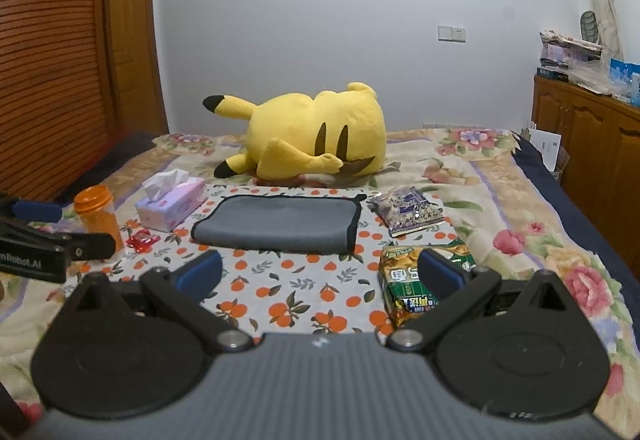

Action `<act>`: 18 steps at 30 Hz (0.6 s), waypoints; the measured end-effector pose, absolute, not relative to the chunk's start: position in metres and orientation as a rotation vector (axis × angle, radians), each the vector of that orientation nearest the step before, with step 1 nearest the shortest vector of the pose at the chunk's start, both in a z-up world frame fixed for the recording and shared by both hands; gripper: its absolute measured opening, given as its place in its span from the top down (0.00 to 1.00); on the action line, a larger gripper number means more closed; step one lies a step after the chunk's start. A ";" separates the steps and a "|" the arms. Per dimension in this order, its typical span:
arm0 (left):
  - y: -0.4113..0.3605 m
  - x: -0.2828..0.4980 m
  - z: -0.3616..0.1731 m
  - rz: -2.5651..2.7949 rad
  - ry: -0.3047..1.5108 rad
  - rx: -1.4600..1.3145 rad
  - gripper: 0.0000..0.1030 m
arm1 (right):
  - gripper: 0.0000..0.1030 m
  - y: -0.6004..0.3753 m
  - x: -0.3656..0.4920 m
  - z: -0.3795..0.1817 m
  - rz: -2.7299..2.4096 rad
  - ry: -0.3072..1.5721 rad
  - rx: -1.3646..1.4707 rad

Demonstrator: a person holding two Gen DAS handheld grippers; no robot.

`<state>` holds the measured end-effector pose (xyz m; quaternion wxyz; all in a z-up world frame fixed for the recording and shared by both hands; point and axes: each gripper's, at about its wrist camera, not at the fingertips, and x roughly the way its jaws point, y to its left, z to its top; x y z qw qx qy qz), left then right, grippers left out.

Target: Fold towel

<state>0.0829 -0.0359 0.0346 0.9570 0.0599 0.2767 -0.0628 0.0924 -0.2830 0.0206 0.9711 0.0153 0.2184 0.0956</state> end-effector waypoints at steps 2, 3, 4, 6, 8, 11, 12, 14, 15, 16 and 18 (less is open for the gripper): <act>-0.035 0.078 0.035 -0.125 0.561 0.120 0.00 | 0.00 -0.282 0.090 0.021 0.194 0.441 0.032; -0.034 0.076 0.036 -0.125 0.562 0.119 0.00 | 0.00 -0.282 0.088 0.021 0.193 0.438 0.032; -0.033 0.073 0.036 -0.123 0.561 0.119 0.00 | 0.00 -0.282 0.086 0.022 0.191 0.433 0.031; -0.032 0.069 0.036 -0.120 0.561 0.118 0.00 | 0.00 -0.281 0.081 0.023 0.191 0.426 0.030; -0.031 0.065 0.036 -0.117 0.561 0.119 0.00 | 0.00 -0.281 0.078 0.024 0.193 0.421 0.028; -0.029 0.060 0.033 -0.112 0.562 0.122 0.00 | 0.00 -0.280 0.074 0.024 0.195 0.417 0.026; -0.029 0.058 0.032 -0.111 0.563 0.122 0.00 | 0.00 -0.279 0.073 0.024 0.196 0.418 0.026; -0.027 0.056 0.029 -0.110 0.569 0.120 0.00 | 0.00 -0.278 0.071 0.022 0.197 0.421 0.024; -0.027 0.056 0.028 -0.109 0.572 0.119 0.00 | 0.00 -0.277 0.070 0.021 0.197 0.423 0.024; -0.026 0.055 0.026 -0.108 0.575 0.120 0.00 | 0.00 -0.276 0.069 0.020 0.197 0.425 0.024; -0.025 0.055 0.021 -0.104 0.582 0.123 0.00 | 0.00 -0.275 0.068 0.016 0.197 0.432 0.027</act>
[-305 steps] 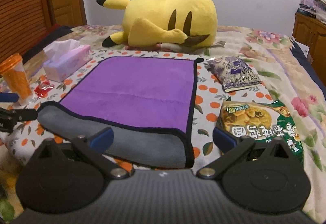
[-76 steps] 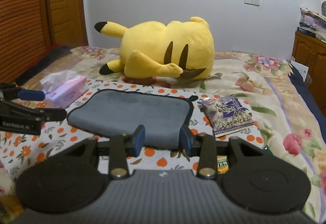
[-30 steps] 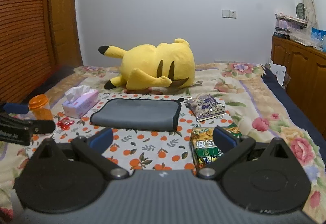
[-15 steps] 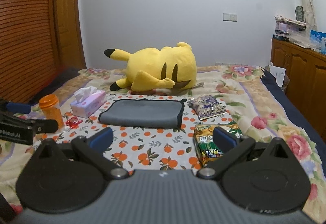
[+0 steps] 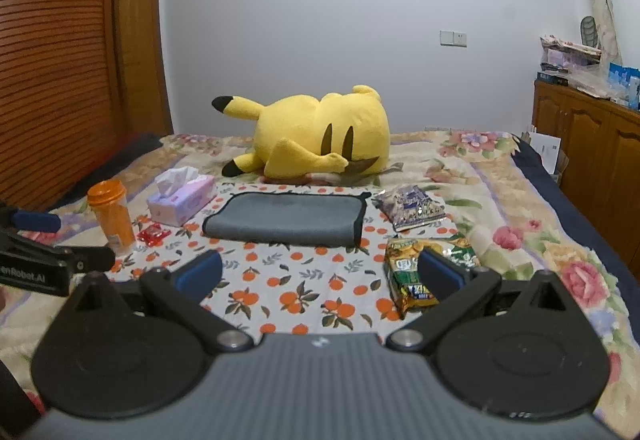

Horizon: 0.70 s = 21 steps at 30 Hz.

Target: Fold towel

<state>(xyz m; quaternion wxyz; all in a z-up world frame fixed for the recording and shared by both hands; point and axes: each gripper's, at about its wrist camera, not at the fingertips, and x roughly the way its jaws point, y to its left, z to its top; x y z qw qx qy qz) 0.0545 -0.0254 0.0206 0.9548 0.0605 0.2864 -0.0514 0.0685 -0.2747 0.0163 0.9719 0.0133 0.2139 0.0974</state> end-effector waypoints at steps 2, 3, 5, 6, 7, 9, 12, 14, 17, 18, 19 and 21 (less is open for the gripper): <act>-0.024 0.054 0.015 -0.102 0.592 0.123 0.00 | 0.00 -0.273 0.068 0.012 0.196 0.440 0.030; -0.024 0.053 0.013 -0.101 0.598 0.123 0.00 | 0.00 -0.273 0.068 0.011 0.194 0.443 0.030; -0.023 0.052 0.007 -0.097 0.605 0.127 0.00 | 0.00 -0.271 0.067 0.006 0.195 0.451 0.032; -0.022 0.052 0.005 -0.098 0.608 0.128 0.00 | 0.00 -0.270 0.067 0.005 0.196 0.454 0.032; -0.022 0.051 0.003 -0.098 0.611 0.129 0.00 | 0.00 -0.269 0.066 0.003 0.196 0.457 0.032; -0.021 0.049 -0.002 -0.099 0.617 0.133 0.00 | 0.00 -0.268 0.065 0.000 0.198 0.464 0.034; -0.019 0.048 -0.008 -0.097 0.627 0.135 0.00 | 0.00 -0.265 0.064 -0.004 0.197 0.473 0.032; -0.018 0.047 -0.012 -0.098 0.636 0.126 0.00 | 0.00 -0.264 0.062 -0.006 0.198 0.478 0.028; -0.017 0.045 -0.018 -0.095 0.643 0.123 0.00 | 0.00 -0.261 0.060 -0.008 0.201 0.485 0.032; -0.017 0.044 -0.019 -0.095 0.644 0.123 0.00 | 0.00 -0.261 0.059 -0.009 0.201 0.489 0.031; -0.017 0.043 -0.020 -0.095 0.647 0.121 0.00 | 0.00 -0.260 0.059 -0.010 0.202 0.491 0.029; -0.017 0.041 -0.023 -0.095 0.651 0.121 0.00 | 0.00 -0.259 0.058 -0.011 0.202 0.494 0.026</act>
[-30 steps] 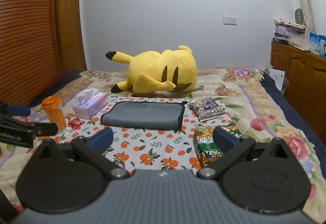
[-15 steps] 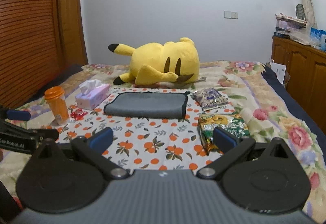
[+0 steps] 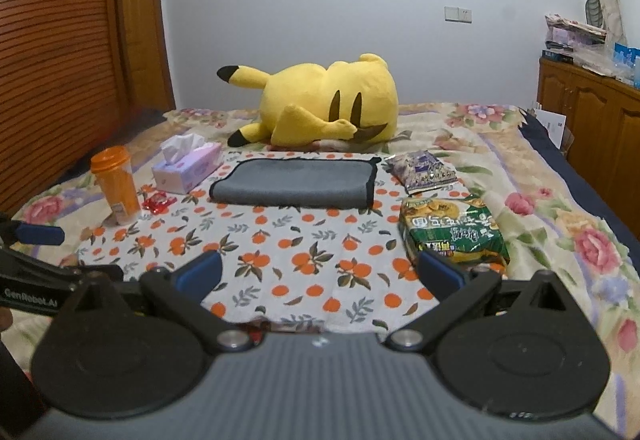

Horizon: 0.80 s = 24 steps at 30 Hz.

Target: Fold towel

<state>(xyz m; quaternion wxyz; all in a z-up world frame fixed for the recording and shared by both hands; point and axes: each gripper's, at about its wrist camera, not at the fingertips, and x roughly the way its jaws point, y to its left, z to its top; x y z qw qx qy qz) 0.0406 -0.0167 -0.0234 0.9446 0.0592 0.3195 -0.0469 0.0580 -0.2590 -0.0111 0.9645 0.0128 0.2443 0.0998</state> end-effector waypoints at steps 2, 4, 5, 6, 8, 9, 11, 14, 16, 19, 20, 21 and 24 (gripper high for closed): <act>-0.017 0.038 -0.026 -0.091 0.652 0.126 0.00 | 0.00 -0.258 0.057 -0.011 0.207 0.498 0.026; -0.016 0.037 -0.028 -0.087 0.654 0.128 0.00 | 0.00 -0.258 0.055 -0.010 0.212 0.498 0.028; -0.016 0.036 -0.030 -0.085 0.656 0.127 0.00 | 0.00 -0.258 0.054 -0.010 0.213 0.499 0.028; -0.015 0.035 -0.030 -0.084 0.658 0.125 0.00 | 0.00 -0.257 0.054 -0.010 0.213 0.500 0.028; -0.013 0.034 -0.032 -0.081 0.658 0.122 0.00 | 0.00 -0.258 0.053 -0.011 0.211 0.502 0.030; -0.013 0.034 -0.034 -0.080 0.658 0.122 0.00 | 0.00 -0.258 0.053 -0.011 0.210 0.502 0.030; -0.012 0.033 -0.037 -0.074 0.660 0.123 0.00 | 0.00 -0.259 0.053 -0.013 0.204 0.502 0.030; -0.011 0.032 -0.040 -0.071 0.662 0.115 0.00 | 0.00 -0.258 0.055 -0.017 0.193 0.512 0.028; -0.011 0.032 -0.041 -0.069 0.659 0.116 0.00 | 0.00 -0.258 0.057 -0.019 0.188 0.517 0.028; -0.011 0.031 -0.043 -0.068 0.654 0.116 0.00 | 0.00 -0.257 0.057 -0.021 0.187 0.519 0.023; -0.011 0.031 -0.043 -0.068 0.653 0.116 0.00 | 0.00 -0.257 0.058 -0.021 0.186 0.520 0.019; -0.011 0.031 -0.043 -0.067 0.653 0.116 0.00 | 0.00 -0.256 0.057 -0.021 0.184 0.521 0.015; -0.011 0.030 -0.043 -0.062 0.644 0.112 0.00 | 0.00 -0.256 0.057 -0.022 0.180 0.522 0.009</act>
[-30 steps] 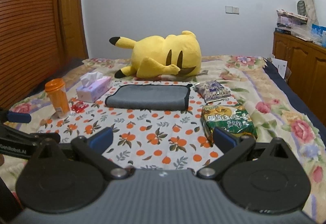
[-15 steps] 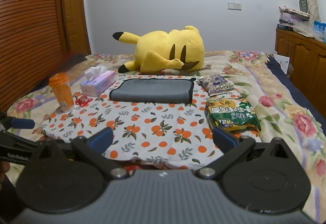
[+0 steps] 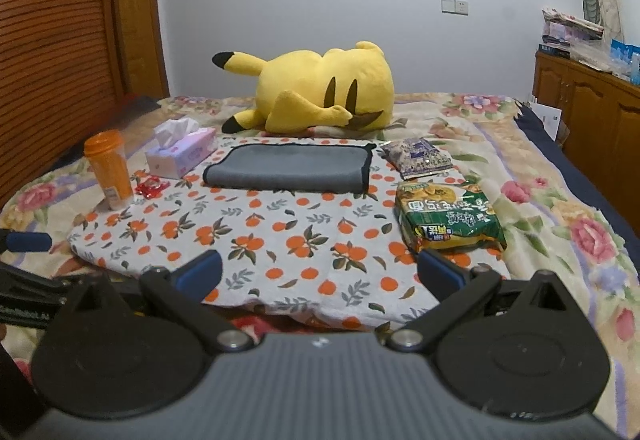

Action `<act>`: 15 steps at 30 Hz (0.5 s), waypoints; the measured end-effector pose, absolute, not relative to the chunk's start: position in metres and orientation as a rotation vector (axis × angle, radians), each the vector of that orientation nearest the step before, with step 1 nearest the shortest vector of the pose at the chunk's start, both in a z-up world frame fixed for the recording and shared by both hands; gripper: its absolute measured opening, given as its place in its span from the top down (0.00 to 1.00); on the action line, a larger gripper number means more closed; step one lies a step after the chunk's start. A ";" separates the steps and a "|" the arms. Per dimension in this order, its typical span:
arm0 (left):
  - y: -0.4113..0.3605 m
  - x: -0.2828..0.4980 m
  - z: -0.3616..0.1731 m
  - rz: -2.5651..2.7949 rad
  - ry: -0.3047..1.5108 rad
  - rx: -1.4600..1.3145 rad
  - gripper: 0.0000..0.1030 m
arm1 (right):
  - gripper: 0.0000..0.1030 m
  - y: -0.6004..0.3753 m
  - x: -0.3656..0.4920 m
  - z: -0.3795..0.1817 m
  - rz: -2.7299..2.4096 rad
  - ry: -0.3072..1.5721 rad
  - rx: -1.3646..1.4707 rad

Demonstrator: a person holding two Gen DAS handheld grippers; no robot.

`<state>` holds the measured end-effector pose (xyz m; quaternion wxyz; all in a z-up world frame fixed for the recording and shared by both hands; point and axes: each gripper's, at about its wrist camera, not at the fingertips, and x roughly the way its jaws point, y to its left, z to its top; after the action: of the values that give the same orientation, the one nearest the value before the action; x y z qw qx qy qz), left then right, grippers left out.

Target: Fold towel

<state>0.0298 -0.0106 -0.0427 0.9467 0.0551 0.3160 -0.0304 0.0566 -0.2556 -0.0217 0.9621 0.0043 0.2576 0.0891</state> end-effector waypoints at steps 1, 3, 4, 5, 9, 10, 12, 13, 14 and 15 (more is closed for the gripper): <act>-0.010 0.029 -0.042 -0.059 0.641 0.110 0.00 | 0.00 -0.256 0.056 -0.022 0.179 0.523 0.007; -0.009 0.028 -0.040 -0.054 0.634 0.102 0.00 | 0.00 -0.256 0.056 -0.022 0.175 0.524 0.005; -0.008 0.027 -0.039 -0.051 0.628 0.096 0.00 | 0.00 -0.256 0.056 -0.022 0.173 0.523 0.005; -0.008 0.025 -0.037 -0.049 0.621 0.091 0.00 | 0.00 -0.256 0.056 -0.022 0.172 0.521 0.004; -0.006 0.020 -0.031 -0.045 0.586 0.080 0.00 | 0.00 -0.257 0.052 -0.020 0.172 0.498 0.007; -0.007 0.019 -0.030 -0.044 0.577 0.083 0.00 | 0.00 -0.258 0.051 -0.019 0.172 0.491 0.007; -0.007 0.017 -0.028 -0.044 0.561 0.088 0.00 | 0.00 -0.258 0.050 -0.018 0.172 0.480 0.007; -0.008 0.016 -0.028 -0.044 0.555 0.090 0.00 | 0.00 -0.258 0.049 -0.018 0.171 0.476 0.005; -0.008 0.016 -0.027 -0.045 0.550 0.091 0.00 | 0.00 -0.258 0.049 -0.017 0.171 0.471 0.005; -0.008 0.015 -0.026 -0.046 0.545 0.090 0.00 | 0.00 -0.258 0.049 -0.017 0.171 0.467 0.005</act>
<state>0.0146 -0.0081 -0.0265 0.9618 0.0446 0.2690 -0.0226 0.0486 -0.2582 -0.0171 0.9692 0.0023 0.2312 0.0845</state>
